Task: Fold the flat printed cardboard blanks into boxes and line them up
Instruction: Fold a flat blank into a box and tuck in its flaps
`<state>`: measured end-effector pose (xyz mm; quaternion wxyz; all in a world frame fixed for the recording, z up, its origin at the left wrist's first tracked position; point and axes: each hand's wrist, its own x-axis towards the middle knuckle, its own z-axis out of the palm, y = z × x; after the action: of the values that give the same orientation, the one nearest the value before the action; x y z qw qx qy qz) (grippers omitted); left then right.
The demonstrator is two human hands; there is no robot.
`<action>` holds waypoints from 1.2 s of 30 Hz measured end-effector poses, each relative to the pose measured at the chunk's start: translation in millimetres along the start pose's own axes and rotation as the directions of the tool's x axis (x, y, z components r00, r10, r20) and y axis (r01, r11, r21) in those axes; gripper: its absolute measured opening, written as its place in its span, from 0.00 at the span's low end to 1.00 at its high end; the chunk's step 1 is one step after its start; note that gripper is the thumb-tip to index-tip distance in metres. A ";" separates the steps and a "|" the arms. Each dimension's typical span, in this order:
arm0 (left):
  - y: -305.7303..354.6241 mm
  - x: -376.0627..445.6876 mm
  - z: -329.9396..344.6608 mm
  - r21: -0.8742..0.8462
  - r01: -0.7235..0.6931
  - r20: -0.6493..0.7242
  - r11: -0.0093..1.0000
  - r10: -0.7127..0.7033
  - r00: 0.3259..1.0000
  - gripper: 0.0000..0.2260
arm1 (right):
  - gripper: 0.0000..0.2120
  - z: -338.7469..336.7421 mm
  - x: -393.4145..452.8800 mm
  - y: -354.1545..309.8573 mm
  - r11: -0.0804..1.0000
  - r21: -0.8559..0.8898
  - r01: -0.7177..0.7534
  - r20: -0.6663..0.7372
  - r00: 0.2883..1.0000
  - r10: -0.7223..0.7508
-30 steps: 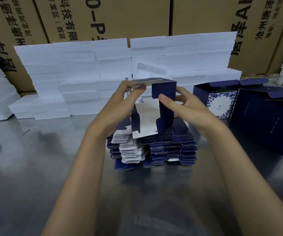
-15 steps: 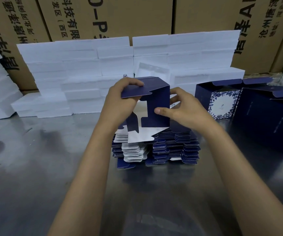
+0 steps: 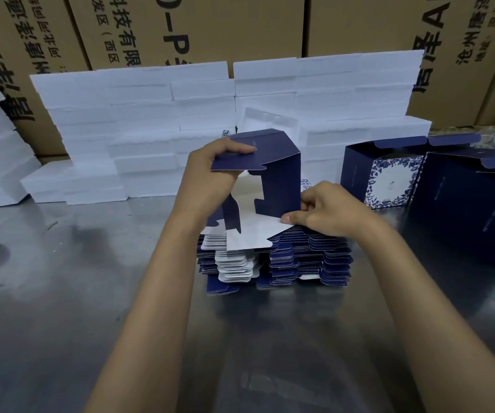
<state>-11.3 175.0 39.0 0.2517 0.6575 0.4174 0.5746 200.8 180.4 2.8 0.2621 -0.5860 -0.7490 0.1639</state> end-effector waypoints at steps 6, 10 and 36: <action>-0.4 2.0 -3.2 -0.012 0.004 -0.001 1.000 -0.004 1.000 0.14 | 0.23 -6.5 -0.2 -2.0 1.000 0.021 -0.015 -0.011 1.000 0.015; -1.6 0.7 -2.9 -0.008 0.001 0.031 1.000 -0.001 1.000 0.15 | 0.21 -7.7 -0.8 -4.1 1.000 0.001 0.014 -0.023 1.000 -0.014; 0.4 0.6 -5.5 -0.005 -0.003 0.069 1.000 0.003 0.998 0.14 | 0.21 -15.2 -3.2 -6.8 0.983 0.133 0.126 -0.202 0.974 -0.097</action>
<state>-16.5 174.4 40.9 0.2668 0.6770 0.4060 0.5529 204.8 174.6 18.2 0.3851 -0.5356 -0.7375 0.1448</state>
